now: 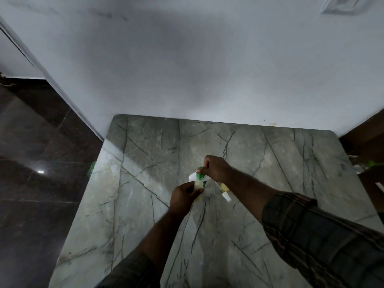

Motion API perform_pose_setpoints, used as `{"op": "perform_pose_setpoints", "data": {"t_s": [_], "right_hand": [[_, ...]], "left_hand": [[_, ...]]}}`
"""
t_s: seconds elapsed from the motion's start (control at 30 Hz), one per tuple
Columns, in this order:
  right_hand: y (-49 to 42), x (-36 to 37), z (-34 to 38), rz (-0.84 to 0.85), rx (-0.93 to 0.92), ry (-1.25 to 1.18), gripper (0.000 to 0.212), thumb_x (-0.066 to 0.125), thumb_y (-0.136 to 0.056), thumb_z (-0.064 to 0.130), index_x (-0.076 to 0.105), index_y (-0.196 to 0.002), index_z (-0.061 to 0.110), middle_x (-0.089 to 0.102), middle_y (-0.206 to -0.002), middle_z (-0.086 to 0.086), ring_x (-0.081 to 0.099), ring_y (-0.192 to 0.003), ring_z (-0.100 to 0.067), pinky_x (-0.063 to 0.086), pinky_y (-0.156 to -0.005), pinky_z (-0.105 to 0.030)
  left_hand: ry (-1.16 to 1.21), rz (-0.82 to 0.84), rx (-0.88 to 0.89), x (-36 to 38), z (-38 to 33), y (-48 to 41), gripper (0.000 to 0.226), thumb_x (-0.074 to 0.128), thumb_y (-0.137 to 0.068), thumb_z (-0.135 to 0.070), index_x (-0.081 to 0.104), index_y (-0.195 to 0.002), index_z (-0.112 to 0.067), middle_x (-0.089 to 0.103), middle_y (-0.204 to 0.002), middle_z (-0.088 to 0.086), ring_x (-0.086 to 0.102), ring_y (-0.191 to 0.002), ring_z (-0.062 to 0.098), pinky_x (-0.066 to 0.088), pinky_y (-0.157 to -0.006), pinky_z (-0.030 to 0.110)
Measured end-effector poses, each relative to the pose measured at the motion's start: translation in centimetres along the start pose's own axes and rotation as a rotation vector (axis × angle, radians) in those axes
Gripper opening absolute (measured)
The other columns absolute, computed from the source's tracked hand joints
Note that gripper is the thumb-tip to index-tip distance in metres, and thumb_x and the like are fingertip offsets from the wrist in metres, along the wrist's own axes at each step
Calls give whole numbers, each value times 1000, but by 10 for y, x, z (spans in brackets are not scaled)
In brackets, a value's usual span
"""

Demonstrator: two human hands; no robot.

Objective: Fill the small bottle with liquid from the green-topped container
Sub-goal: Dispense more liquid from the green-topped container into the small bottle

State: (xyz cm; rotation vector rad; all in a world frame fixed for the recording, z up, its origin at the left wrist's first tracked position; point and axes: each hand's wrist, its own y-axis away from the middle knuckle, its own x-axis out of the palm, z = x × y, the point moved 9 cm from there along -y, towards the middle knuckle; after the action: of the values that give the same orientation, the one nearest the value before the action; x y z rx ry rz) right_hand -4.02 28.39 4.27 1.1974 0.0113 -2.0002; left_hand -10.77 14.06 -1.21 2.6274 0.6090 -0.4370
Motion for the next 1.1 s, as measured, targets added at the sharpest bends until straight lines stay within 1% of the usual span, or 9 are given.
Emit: {"op": "perform_pose_setpoints", "data": {"t_s": [0.13, 0.23, 0.3, 0.4, 0.6, 0.73, 0.87, 1.0, 1.1], "right_hand": [[2, 11, -10, 12, 28, -28, 32, 69, -87, 41, 53, -84, 14, 51, -70, 3, 47, -66, -13, 37, -60, -27], [2, 12, -10, 10, 41, -29, 33, 69, -87, 42, 53, -85, 14, 52, -71, 2, 48, -68, -14, 37, -60, -27], [0, 6, -7, -1, 30, -27, 34, 70, -86, 43, 53, -85, 13, 51, -71, 3, 49, -70, -15, 38, -62, -28], [1, 5, -6, -8, 26, -34, 34, 69, -86, 42, 53, -85, 13, 49, -68, 4, 46, -66, -13, 35, -57, -26], [1, 13, -13, 10, 58, -33, 34, 66, -88, 44, 51, -85, 14, 49, -68, 4, 49, -69, -15, 35, -56, -26], [-1, 10, -11, 12, 56, -27, 34, 68, -87, 44, 51, -85, 15, 48, -67, 6, 44, -63, -9, 33, -54, -23], [0, 9, -9, -13, 52, -43, 33, 68, -87, 42, 52, -85, 13, 51, -70, 2, 48, -67, -13, 36, -58, -26], [4, 16, -13, 3, 70, -72, 32, 66, -90, 40, 51, -88, 12, 53, -75, -1, 51, -71, -16, 38, -60, -28], [4, 9, -10, 4, 53, -61, 33, 66, -89, 42, 53, -88, 12, 51, -71, 2, 50, -69, -15, 36, -57, -26]], "left_hand": [[-22, -4, 5, 3, 3, -1, 22, 73, -83, -36, 75, -101, -24, 75, -85, 1, 69, -78, 18, 57, -76, 40], [-27, -6, 4, 4, 4, 0, 23, 73, -83, -37, 75, -102, -23, 75, -85, 1, 70, -77, 16, 58, -75, 40], [-33, -16, 14, 3, 1, -1, 22, 73, -84, -36, 75, -101, -22, 75, -86, 1, 70, -78, 16, 58, -73, 35], [-9, -30, 19, 0, -2, -1, 22, 74, -84, -32, 75, -104, -22, 75, -89, -2, 69, -79, 13, 53, -70, 25], [-34, -24, 10, 3, 3, -1, 25, 73, -85, -32, 74, -108, -23, 75, -92, -4, 69, -81, 9, 50, -69, 18], [-12, -30, 20, 1, 1, -2, 24, 74, -84, -33, 74, -106, -23, 76, -91, -4, 69, -80, 9, 54, -70, 22], [-6, -28, 25, 0, -2, -2, 25, 73, -85, -31, 74, -108, -24, 75, -92, -7, 66, -76, 0, 47, -65, 8], [6, -28, 14, 4, 5, -2, 25, 74, -83, -33, 74, -106, -23, 75, -92, -4, 70, -82, 10, 56, -74, 25], [16, -35, 13, 5, 6, -2, 26, 75, -83, -32, 73, -108, -23, 75, -94, -5, 69, -83, 8, 54, -74, 22]]}}
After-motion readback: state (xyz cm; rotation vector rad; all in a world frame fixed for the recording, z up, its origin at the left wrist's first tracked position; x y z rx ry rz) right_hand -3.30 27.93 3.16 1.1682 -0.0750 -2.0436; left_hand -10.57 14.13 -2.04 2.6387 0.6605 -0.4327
